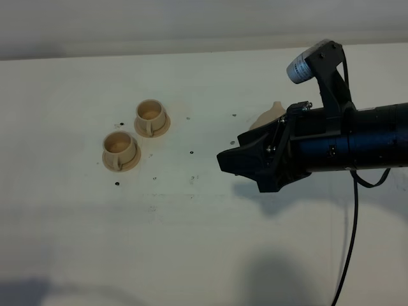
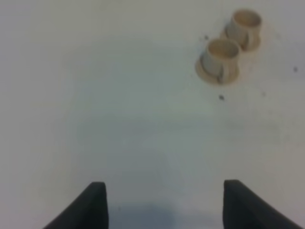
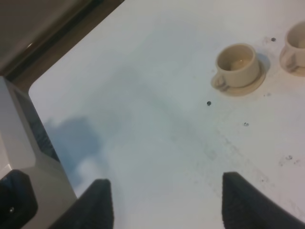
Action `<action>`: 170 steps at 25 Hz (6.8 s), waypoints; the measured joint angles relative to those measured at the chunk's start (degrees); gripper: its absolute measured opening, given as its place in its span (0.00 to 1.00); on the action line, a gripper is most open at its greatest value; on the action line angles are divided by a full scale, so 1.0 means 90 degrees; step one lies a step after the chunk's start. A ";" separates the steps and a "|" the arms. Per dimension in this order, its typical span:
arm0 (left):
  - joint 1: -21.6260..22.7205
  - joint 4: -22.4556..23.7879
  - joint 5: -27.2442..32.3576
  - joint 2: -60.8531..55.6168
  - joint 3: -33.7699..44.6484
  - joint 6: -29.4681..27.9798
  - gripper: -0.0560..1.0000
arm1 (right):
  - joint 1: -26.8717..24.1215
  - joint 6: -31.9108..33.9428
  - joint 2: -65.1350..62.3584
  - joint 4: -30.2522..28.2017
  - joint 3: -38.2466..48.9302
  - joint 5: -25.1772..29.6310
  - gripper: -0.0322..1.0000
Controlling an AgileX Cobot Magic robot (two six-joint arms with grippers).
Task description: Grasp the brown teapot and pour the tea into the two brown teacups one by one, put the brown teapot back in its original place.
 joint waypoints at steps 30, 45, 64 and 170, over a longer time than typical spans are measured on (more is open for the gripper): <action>0.0012 -0.0004 0.0000 -0.0077 0.0007 0.0006 0.55 | 0.0000 0.7491 0.2041 -0.6386 -0.4122 0.1099 0.54; 0.0012 -0.0004 0.0000 -0.0077 0.0007 0.0006 0.55 | 0.0000 0.9655 0.3977 -0.8315 -0.5542 0.3279 0.54; 0.0012 -0.0004 0.0000 -0.0077 0.0007 0.0006 0.55 | 0.0000 1.0276 0.4834 -0.8016 -0.5587 0.3342 0.54; 0.0012 -0.0004 0.0000 -0.0077 0.0007 0.0013 0.55 | -0.0059 1.0449 0.5432 -0.8357 -0.5974 0.3336 0.16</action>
